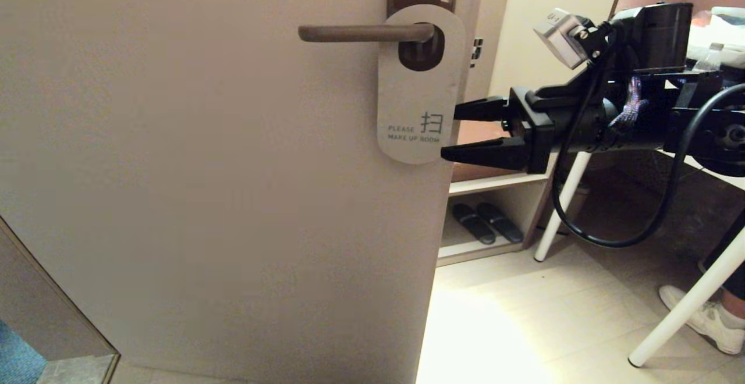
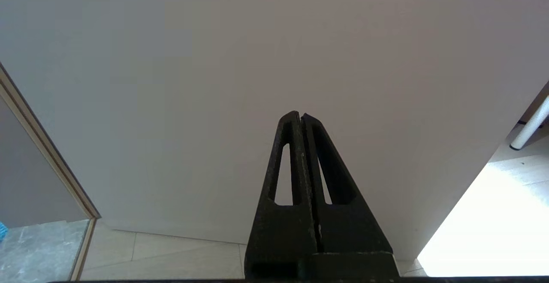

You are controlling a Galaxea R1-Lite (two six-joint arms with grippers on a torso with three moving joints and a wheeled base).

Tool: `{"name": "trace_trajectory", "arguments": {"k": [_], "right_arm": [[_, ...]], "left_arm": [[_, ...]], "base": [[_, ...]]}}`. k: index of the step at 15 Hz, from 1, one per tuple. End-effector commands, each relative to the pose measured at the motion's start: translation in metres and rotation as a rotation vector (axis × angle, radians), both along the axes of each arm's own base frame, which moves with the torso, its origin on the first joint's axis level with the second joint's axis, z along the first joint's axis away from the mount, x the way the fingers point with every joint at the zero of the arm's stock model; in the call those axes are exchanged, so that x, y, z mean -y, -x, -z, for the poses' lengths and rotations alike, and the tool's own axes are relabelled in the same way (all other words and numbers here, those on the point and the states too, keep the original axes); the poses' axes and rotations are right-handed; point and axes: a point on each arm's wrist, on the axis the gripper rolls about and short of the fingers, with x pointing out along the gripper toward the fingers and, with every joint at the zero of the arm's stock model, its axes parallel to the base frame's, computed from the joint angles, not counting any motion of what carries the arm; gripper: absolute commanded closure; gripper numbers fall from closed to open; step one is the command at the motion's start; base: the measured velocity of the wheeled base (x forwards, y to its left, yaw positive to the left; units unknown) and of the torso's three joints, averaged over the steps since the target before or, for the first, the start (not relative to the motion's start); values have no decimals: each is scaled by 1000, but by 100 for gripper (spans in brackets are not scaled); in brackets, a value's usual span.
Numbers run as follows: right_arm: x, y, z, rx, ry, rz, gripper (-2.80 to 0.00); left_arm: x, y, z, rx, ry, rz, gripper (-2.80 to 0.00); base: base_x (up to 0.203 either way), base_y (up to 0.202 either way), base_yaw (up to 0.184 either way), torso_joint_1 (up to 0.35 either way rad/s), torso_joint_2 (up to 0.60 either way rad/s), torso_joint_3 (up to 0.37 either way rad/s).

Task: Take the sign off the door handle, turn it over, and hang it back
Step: Take down the sign

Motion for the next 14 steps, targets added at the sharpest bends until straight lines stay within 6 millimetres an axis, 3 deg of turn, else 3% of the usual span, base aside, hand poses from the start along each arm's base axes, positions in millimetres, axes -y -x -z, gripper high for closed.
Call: {"name": "trace_trajectory", "arguments": {"k": [1,14], "right_arm": [[-2,-2,1,1,-1,-11,-280],[-16,-20,4,3,-5,-27,-280]], "left_arm": [[0,0,0,-1,1,-1,0],[0,0,0,-1,1,-2,0]], "base": [[0,0,0,0,0,0],[0,0,0,0,0,0]]}}
